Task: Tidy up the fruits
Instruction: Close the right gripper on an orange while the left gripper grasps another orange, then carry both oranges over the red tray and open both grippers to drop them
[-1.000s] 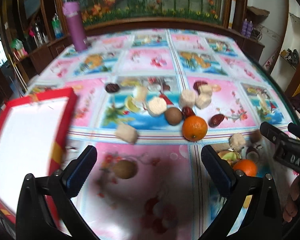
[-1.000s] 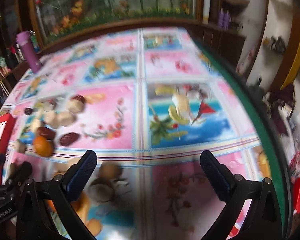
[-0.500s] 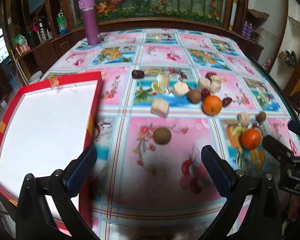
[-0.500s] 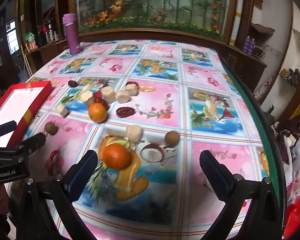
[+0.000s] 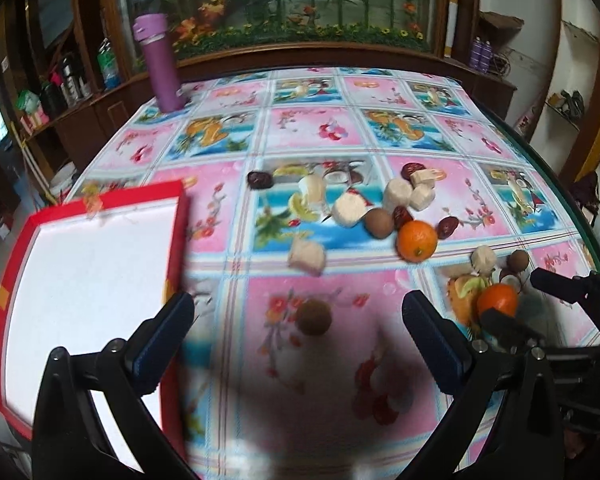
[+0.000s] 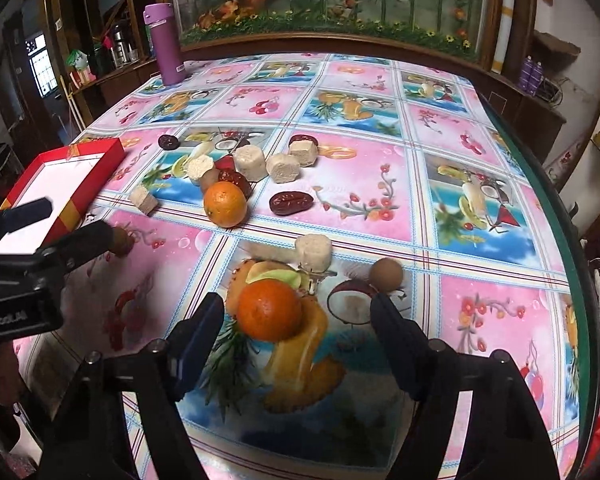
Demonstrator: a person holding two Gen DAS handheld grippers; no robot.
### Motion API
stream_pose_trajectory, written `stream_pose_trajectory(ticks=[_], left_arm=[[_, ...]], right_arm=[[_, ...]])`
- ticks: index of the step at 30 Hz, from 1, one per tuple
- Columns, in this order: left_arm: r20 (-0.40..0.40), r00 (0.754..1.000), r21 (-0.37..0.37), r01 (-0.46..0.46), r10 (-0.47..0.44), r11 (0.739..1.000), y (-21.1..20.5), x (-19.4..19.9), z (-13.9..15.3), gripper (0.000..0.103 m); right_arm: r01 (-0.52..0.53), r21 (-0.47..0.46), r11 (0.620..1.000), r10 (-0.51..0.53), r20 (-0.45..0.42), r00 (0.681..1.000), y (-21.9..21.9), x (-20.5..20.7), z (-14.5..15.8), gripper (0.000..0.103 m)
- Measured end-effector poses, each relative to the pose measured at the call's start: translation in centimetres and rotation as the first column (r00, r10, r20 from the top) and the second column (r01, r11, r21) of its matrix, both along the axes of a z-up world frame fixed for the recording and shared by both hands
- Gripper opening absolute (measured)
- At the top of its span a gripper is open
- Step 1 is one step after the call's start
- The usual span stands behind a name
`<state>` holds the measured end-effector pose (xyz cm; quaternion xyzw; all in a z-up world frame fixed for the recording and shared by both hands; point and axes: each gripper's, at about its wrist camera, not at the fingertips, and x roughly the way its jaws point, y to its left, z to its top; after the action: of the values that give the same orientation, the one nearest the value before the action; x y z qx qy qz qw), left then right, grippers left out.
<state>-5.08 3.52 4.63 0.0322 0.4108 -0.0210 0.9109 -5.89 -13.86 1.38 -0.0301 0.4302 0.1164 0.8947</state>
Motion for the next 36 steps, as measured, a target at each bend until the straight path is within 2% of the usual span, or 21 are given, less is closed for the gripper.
stream_pose_trajectory(ticks=[2,3,5,13,17,19,20,21,22,24,30,34,36], left_arm=[[-0.001,1.000,0.025,0.025,-0.025,0.999,-0.8,0.7,-0.1,0.102],[-0.009,0.999,0.027,0.038,-0.038,0.999,-1.1,1.0,-0.2,0.100],[-0.030,0.998,0.019,0.062,-0.061,0.998,-1.4,1.6,-0.4,0.096],[-0.036,0.998,-0.003,0.052,-0.052,0.999,-1.5,2.2,-0.3,0.096],[-0.042,0.995,0.009,0.086,-0.085,0.996,-2.6,2.9,-0.3,0.096],[-0.052,0.993,-0.003,0.110,-0.110,0.994,-3.3,3.6,-0.3,0.095],[-0.063,0.991,-0.001,0.122,-0.122,0.993,-3.7,4.1,-0.3,0.094],[-0.071,0.989,-0.001,0.129,-0.129,0.992,-4.0,4.5,-0.4,0.091],[-0.076,0.988,-0.004,0.135,-0.135,0.991,-4.2,4.8,-0.4,0.089],[-0.089,0.986,-0.015,0.141,-0.141,0.990,-4.6,5.3,-0.6,0.089],[-0.124,0.981,-0.008,0.148,-0.148,0.989,-6.0,6.2,-1.5,0.088],[-0.166,0.975,-0.030,0.147,-0.150,0.989,-6.7,7.0,-2.6,0.076],[-0.179,0.973,-0.031,0.143,-0.146,0.989,-6.7,7.3,-3.2,0.066]], right_arm=[[-0.007,0.007,1.000,0.007,-0.011,1.000,0.0,0.2,-0.2,0.070],[-0.008,0.010,1.000,0.008,-0.018,1.000,0.0,0.3,-0.3,0.064],[-0.013,0.018,1.000,0.014,-0.038,0.999,0.0,0.6,-0.6,0.060],[-0.029,0.015,0.999,0.030,-0.032,0.999,0.2,0.6,-0.5,0.059],[-0.025,0.027,0.999,0.026,-0.046,0.999,-0.1,0.6,-0.6,0.059],[-0.028,0.042,0.999,0.030,-0.052,0.998,-0.2,0.8,-0.7,0.050],[-0.033,0.061,0.998,0.036,-0.057,0.998,-0.3,0.8,-0.8,0.046],[-0.038,0.075,0.996,0.043,-0.066,0.997,-0.3,0.8,-0.9,0.037],[-0.039,0.068,0.997,0.043,-0.064,0.997,-0.1,0.8,-0.9,0.034],[-0.048,0.052,0.998,0.051,-0.058,0.997,0.1,0.8,-0.9,0.034],[-0.054,0.094,0.994,0.059,-0.055,0.997,-0.8,0.7,-1.0,0.033],[-0.052,0.121,0.991,0.060,-0.056,0.997,-1.3,0.7,-1.0,0.033],[-0.056,0.122,0.991,0.063,-0.055,0.997,-1.3,0.7,-1.0,0.033]])
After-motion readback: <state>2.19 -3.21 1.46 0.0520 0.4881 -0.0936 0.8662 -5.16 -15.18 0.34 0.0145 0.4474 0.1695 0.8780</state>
